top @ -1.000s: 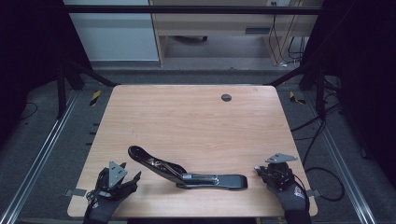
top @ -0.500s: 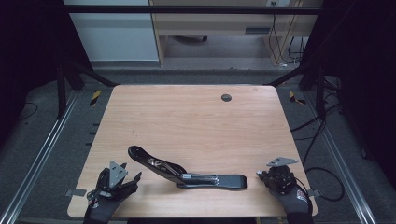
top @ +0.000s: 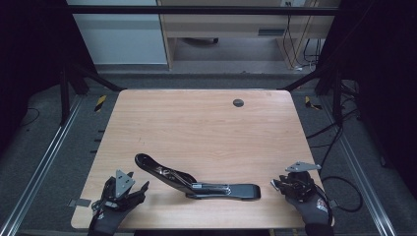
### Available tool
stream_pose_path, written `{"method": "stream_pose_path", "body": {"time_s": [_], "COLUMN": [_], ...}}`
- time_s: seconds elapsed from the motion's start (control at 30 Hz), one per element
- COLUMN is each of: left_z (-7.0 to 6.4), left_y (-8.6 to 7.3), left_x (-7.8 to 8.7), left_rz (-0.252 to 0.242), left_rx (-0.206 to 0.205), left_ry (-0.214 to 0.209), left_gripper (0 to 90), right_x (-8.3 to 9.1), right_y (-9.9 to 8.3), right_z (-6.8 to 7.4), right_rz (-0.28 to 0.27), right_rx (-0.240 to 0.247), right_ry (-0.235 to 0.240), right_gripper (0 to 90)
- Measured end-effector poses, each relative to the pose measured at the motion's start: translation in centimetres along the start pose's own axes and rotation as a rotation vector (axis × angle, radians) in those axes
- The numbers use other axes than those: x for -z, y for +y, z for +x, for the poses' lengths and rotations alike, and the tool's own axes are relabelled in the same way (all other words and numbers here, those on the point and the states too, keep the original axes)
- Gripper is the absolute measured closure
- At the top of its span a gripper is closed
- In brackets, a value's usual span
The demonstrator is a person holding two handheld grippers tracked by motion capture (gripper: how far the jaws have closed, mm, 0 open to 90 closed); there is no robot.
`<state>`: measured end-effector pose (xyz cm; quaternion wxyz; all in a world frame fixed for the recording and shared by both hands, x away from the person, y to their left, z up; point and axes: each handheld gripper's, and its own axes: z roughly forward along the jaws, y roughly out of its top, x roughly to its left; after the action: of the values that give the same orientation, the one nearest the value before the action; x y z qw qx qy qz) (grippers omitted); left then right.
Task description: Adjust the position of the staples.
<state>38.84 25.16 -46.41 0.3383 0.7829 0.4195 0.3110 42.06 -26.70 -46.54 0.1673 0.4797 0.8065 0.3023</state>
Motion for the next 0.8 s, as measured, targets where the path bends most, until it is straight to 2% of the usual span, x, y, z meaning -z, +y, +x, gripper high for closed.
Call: {"method": "stream_pose_path", "body": {"time_s": [0.07, 0.1, 0.2, 0.4, 0.53, 0.73, 0.77, 0.8], "left_z": [0.0, 0.0, 0.0, 0.0, 0.0, 0.0, 0.0, 0.0], "left_y": [0.0, 0.0, 0.0, 0.0, 0.0, 0.0, 0.0, 0.0], "left_x": [0.0, 0.0, -0.1, -0.1, -0.1, -0.1, -0.1, -0.1], "left_rz": [-0.001, -0.001, 0.000, 0.001, 0.001, 0.002, 0.002, 0.002], "left_rx": [0.001, 0.002, 0.002, 0.000, 0.003, 0.003, 0.003, 0.003], "left_ry": [0.000, 0.000, -0.001, -0.002, -0.003, -0.005, -0.005, -0.005], "left_gripper": [35.7, 35.7, 35.6, 35.6, 35.6, 35.6, 35.6, 35.6], "right_x": [0.0, 0.0, 0.3, 0.5, 0.5, 0.4, 0.3, 0.1], "right_y": [0.2, 0.3, 0.9, 1.6, 1.7, 1.6, 1.6, 1.7], "right_z": [0.2, 0.1, 0.3, 0.3, 0.2, 0.3, 0.2, -0.1], "right_rz": [0.021, 0.022, 0.007, 0.014, 0.013, 0.000, 0.005, 0.056], "right_rx": [0.008, 0.039, 0.071, 0.066, 0.061, 0.066, 0.061, 0.035], "right_ry": [-0.019, -0.039, -0.072, -0.056, -0.063, -0.095, -0.088, 0.009], "right_gripper": [65.2, 64.8, 63.4, 63.6, 63.5, 52.2, 59.6, 62.8]}}
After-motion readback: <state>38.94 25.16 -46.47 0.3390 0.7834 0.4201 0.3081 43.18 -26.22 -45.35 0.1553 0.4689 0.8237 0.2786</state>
